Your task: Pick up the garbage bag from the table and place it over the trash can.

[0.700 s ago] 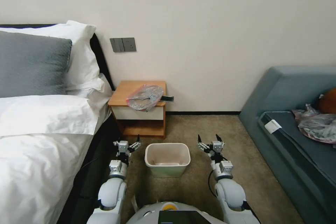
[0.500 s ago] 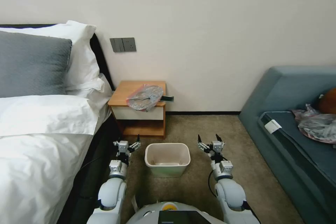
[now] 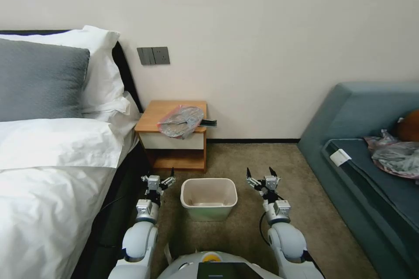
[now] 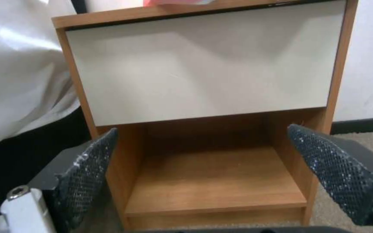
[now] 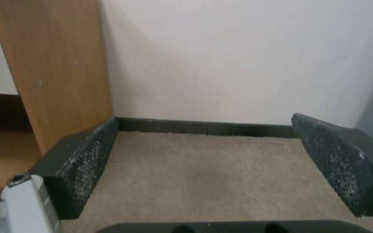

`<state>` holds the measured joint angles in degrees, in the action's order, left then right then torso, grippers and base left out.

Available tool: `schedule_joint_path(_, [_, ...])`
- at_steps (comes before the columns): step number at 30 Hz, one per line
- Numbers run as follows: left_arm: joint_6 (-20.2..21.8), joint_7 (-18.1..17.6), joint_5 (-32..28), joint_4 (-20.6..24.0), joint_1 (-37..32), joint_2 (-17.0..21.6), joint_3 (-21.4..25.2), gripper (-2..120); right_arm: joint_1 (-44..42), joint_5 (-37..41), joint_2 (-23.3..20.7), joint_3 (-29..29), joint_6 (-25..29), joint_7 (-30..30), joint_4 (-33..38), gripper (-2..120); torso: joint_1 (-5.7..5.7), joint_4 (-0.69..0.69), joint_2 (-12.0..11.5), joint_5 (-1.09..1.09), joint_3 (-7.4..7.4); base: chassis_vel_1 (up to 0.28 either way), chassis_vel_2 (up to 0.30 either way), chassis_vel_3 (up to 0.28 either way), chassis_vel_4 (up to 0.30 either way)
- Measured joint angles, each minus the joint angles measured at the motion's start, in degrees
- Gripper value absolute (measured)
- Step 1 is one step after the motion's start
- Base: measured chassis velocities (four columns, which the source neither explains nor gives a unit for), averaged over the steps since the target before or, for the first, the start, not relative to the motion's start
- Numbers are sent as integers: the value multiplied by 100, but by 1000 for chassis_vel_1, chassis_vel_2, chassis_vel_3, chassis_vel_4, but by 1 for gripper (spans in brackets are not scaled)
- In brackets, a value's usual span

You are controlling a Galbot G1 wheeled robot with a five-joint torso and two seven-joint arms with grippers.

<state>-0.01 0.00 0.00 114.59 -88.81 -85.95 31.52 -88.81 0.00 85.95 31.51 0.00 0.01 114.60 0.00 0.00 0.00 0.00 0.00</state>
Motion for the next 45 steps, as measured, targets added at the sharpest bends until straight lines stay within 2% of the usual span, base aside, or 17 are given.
schedule_joint_path(29, [0,-2,0,21,-20,0,5,100,-8,0,0,0,0,0,9,100,0,0,0,-1,0,0,0,0,0])
schedule_joint_path(33, [-119,-84,-109,642,-384,-8,209,100,-216,-32,47,-33,2,19,464,100,0,1,0,-1,0,0,0,0,0])
schedule_joint_path(34, [-119,-84,-109,642,-384,-8,209,100,-216,-32,47,-33,2,19,464,100,0,1,0,-1,0,0,0,0,0])
schedule_joint_path(36, [-190,-131,-171,967,-577,-14,321,100,-371,-63,87,-62,7,41,803,100,0,1,0,0,0,0,0,0,0])
schedule_joint_path(38, [-303,-202,-262,1471,-876,-24,486,100,-550,-92,127,-100,23,63,1214,100,0,-3,0,-4,0,0,0,0,0])
schedule_joint_path(39, [-303,-202,-262,1471,-876,-24,486,100,-550,-92,127,-100,23,63,1214,100,0,-3,0,-4,0,0,0,0,0])
schedule_joint_path(40, [-353,-230,-300,1684,-1000,-28,553,100,-554,-91,125,-91,14,69,1234,100,-1,1,0,-3,-1,0,0,0,0])
schedule_joint_path(41, [-391,-255,-333,1856,-1107,-31,615,100,-601,-90,126,-107,3,79,1323,100,0,1,0,4,-1,0,0,0,0])
schedule_joint_path(42, [-436,-281,-373,2068,-1226,-35,683,100,-647,-88,131,-120,-10,98,1463,100,0,1,0,2,-1,0,0,0,0])
schedule_joint_path(43, [-436,-281,-373,2068,-1226,-35,683,100,-647,-88,131,-120,-10,98,1463,100,0,1,0,2,-1,0,0,0,0])
schedule_joint_path(45, [-544,-349,-464,2562,-1524,-42,848,100,-835,-86,160,-165,-58,158,1926,100,-1,1,0,1,-1,0,0,0,0])
